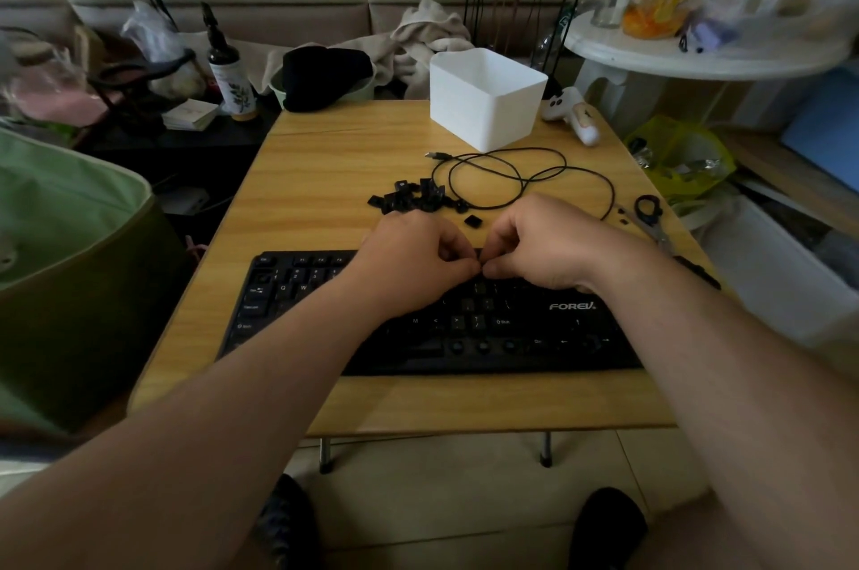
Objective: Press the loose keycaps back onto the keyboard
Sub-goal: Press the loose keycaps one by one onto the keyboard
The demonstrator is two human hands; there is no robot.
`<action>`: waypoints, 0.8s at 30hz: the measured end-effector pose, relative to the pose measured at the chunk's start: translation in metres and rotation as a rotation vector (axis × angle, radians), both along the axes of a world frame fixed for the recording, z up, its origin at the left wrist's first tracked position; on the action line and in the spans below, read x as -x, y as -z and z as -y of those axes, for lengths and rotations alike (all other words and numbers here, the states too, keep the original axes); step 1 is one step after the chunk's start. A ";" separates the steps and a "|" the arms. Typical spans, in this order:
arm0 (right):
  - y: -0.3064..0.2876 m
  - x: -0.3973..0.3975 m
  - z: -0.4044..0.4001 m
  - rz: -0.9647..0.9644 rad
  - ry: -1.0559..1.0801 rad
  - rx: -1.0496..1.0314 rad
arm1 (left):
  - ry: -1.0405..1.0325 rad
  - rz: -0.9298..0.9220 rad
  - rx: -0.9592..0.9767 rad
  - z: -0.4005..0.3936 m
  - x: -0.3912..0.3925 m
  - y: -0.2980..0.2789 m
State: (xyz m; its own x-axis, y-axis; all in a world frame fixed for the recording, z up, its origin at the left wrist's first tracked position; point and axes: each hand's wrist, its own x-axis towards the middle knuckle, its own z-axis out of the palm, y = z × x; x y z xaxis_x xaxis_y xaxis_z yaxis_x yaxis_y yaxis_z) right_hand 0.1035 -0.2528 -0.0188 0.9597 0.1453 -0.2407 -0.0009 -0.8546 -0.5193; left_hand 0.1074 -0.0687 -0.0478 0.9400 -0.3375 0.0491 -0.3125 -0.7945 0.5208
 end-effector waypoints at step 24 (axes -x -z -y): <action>-0.008 0.005 -0.031 0.121 0.080 0.294 | -0.025 -0.068 -0.029 0.002 0.007 -0.010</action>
